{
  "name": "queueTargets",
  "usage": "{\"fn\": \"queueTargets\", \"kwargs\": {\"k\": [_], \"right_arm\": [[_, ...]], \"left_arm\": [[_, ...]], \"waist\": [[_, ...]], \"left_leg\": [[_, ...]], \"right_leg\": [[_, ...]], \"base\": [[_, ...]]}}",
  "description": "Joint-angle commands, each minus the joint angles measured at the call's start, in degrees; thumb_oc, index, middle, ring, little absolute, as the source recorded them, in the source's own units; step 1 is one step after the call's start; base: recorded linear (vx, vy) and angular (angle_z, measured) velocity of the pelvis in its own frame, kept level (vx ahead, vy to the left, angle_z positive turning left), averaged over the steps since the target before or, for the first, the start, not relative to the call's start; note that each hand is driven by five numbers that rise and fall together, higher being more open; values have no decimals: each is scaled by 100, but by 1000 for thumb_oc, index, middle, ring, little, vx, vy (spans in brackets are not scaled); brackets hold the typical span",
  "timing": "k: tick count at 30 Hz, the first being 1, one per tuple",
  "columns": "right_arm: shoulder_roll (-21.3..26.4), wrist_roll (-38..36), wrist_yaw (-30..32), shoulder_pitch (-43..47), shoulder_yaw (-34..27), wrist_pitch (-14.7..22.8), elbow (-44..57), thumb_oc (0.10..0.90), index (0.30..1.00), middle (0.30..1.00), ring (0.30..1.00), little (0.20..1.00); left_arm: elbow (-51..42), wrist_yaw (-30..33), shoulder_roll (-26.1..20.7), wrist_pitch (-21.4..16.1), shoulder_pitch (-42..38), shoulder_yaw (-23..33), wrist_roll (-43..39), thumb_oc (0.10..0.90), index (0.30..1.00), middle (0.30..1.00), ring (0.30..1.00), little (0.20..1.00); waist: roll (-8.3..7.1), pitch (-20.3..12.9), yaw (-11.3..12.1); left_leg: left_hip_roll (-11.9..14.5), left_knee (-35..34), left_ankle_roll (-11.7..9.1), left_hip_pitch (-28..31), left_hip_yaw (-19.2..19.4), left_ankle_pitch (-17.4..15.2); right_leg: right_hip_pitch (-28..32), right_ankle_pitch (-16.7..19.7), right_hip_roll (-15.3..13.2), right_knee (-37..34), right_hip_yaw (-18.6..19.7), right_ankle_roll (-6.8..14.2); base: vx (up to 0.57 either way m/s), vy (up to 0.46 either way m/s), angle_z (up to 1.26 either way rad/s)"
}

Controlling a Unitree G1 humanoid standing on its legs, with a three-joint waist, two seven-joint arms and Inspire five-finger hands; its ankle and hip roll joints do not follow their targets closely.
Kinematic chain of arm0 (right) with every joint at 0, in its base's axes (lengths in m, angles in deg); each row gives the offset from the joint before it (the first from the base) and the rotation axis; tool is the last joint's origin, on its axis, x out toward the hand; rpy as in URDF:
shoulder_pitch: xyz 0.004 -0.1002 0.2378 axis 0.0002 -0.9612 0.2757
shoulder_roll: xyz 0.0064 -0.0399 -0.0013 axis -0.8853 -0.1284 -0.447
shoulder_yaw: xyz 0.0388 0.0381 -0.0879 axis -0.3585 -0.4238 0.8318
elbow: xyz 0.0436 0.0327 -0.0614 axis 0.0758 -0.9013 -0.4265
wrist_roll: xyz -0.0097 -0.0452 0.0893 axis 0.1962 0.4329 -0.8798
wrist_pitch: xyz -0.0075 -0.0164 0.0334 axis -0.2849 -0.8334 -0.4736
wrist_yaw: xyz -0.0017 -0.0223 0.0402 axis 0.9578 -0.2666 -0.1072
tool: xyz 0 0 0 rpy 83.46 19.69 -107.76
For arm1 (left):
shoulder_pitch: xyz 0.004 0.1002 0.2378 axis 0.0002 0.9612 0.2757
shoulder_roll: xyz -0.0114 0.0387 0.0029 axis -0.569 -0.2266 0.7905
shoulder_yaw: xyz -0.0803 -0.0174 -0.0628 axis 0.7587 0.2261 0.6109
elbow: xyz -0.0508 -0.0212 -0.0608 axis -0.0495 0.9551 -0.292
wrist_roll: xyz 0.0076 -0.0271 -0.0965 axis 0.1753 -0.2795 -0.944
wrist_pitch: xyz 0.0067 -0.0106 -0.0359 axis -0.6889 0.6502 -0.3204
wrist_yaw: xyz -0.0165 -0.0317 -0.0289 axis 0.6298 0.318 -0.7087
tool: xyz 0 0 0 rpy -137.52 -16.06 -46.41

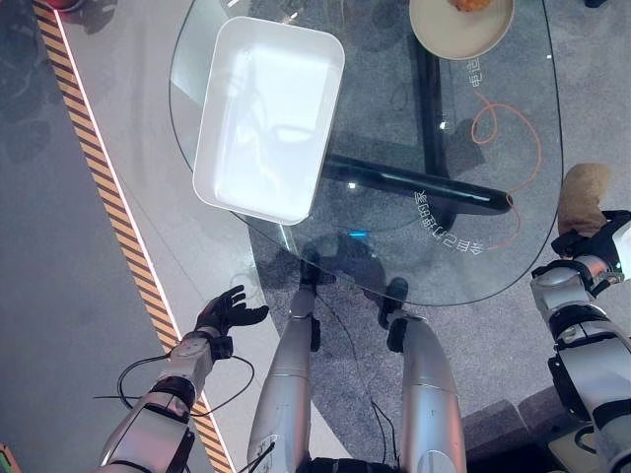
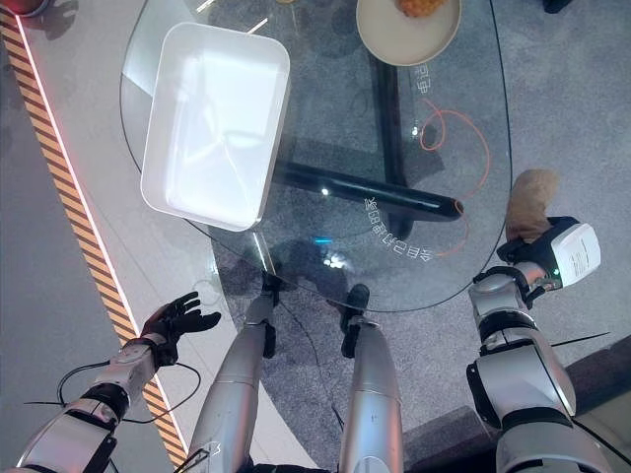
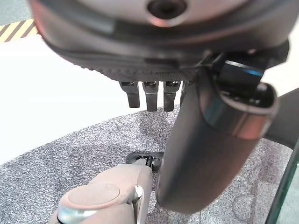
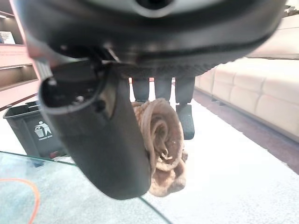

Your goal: Wipe the table with a cloth and put it in the basket.

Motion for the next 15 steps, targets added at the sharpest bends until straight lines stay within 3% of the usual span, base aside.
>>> {"fn": "queueTargets", "kwargs": {"k": [1,15], "right_arm": [[548,112,446,304,203,455,190,100,300,300,300,200],[343,613,335,677,629,793,598,100,300,300,300,200]], "left_arm": [[415,-30,-237,-15,27,9,-194,800,900,900,900,900],[404,32,-116,-24,-28,-65,-181,800,900,900,900,900]], "waist": [[-5,-140,-11],[22,-140,27]], "left_leg": [[-263,794,326,163,320,-1058],[-301,765,314,179,321,-1042]], "right_leg": [[-40,707,348,-805,193,286],[-40,690,339,-818,165,268]], "base": [[0,0,0],[0,0,0]]}}
